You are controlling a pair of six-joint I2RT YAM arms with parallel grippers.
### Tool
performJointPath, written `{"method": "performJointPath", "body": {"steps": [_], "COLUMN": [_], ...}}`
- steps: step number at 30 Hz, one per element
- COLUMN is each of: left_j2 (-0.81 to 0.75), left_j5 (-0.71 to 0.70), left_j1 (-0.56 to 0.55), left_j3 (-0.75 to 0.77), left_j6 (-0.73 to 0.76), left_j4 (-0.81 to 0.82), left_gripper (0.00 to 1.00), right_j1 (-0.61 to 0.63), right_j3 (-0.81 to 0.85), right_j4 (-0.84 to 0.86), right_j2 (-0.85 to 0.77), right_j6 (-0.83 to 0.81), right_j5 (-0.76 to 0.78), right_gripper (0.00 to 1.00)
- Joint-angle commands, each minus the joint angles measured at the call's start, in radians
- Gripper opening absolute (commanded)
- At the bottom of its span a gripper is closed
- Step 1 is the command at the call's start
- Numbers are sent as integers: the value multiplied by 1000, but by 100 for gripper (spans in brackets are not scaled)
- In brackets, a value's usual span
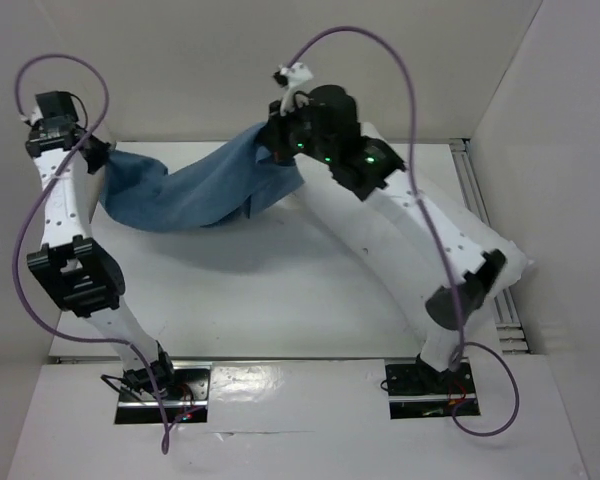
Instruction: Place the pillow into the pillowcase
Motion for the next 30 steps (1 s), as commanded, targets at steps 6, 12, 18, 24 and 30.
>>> {"method": "performJointPath", "body": {"steps": [6,12,18,24,30], "left_j2": [-247,-207,-88,3,-144], "left_j5": [93,233,384,508,541], "left_j1": [124,161,161,161,227], "left_j3": [70,76,214,458,377], "left_j6": [64,64,17,-28,-89], "left_j4": [-27,43,62,50,124], "left_gripper": [0,0,0,0,0], "right_j1": [-39,-93,-191,-268,-268], "right_j3": [-296,-392,-242,-90,-54], "right_j4": [-113,-87,91,280,299], "right_j2": [-424,-503,-362,-271,-303], "right_j6": [-126,-81,-90,-23,-23], "right_j5": [73,79,82,-41,-117], "right_gripper": [0,0,0,0,0]}}
